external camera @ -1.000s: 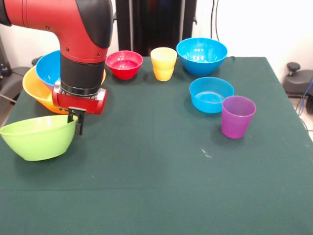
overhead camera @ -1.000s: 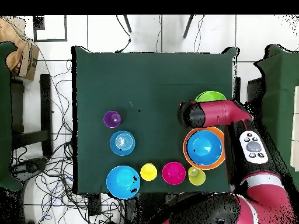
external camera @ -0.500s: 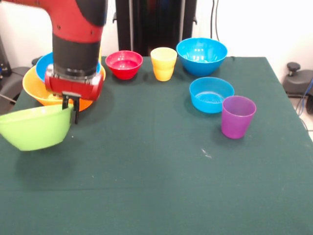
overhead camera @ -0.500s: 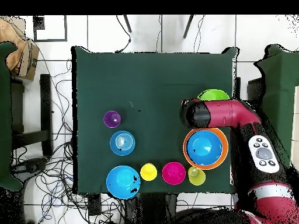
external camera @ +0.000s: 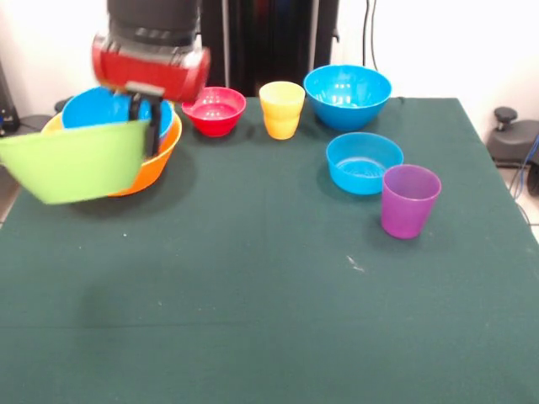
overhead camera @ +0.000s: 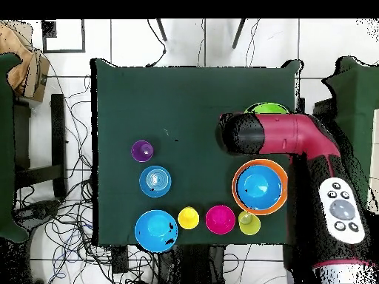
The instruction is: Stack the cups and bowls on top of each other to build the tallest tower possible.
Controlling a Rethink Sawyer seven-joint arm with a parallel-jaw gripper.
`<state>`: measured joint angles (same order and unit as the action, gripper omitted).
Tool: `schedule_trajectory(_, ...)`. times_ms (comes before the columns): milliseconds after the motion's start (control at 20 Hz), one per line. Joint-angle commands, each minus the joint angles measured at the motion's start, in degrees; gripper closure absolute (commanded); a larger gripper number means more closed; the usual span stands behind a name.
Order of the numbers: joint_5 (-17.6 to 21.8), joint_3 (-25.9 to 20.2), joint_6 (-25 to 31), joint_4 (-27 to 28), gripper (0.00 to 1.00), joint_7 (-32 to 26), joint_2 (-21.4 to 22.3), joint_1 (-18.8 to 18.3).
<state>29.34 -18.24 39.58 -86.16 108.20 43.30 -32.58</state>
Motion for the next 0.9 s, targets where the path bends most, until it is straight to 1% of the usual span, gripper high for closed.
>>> schedule_trajectory(50, -4.21, -1.59, 12.02, -2.67, 1.0, -0.29, 7.08, 6.35)
schedule_trajectory(200, -5.03, -0.67, 12.27, -2.55, 1.0, 1.0, 7.07, 7.32)
schedule_trajectory(350, -6.29, 0.0, 12.3, -3.0, 1.0, 1.26, 7.46, 7.31)
schedule_trajectory(400, -6.75, -0.04, 13.54, -1.61, 1.0, 0.85, 7.13, 7.22)
schedule_trajectory(450, -7.27, 0.04, 13.75, -2.02, 1.0, 0.6, 7.55, 6.98)
schedule_trajectory(500, -7.92, -0.2, 16.06, 0.43, 1.0, 0.11, 7.2, 7.13)
schedule_trajectory(550, -8.35, -0.12, 16.47, 0.39, 1.0, -0.16, 7.48, 7.02)
schedule_trajectory(600, -8.54, -0.18, 17.84, 2.11, 1.0, -0.29, 6.93, 7.24)
schedule_trajectory(800, -9.21, -0.06, 18.52, 3.76, 1.0, -0.02, 5.96, 7.32)
schedule_trajectory(900, -9.64, 0.11, 18.13, 3.42, 1.0, 0.29, 5.92, 7.13)
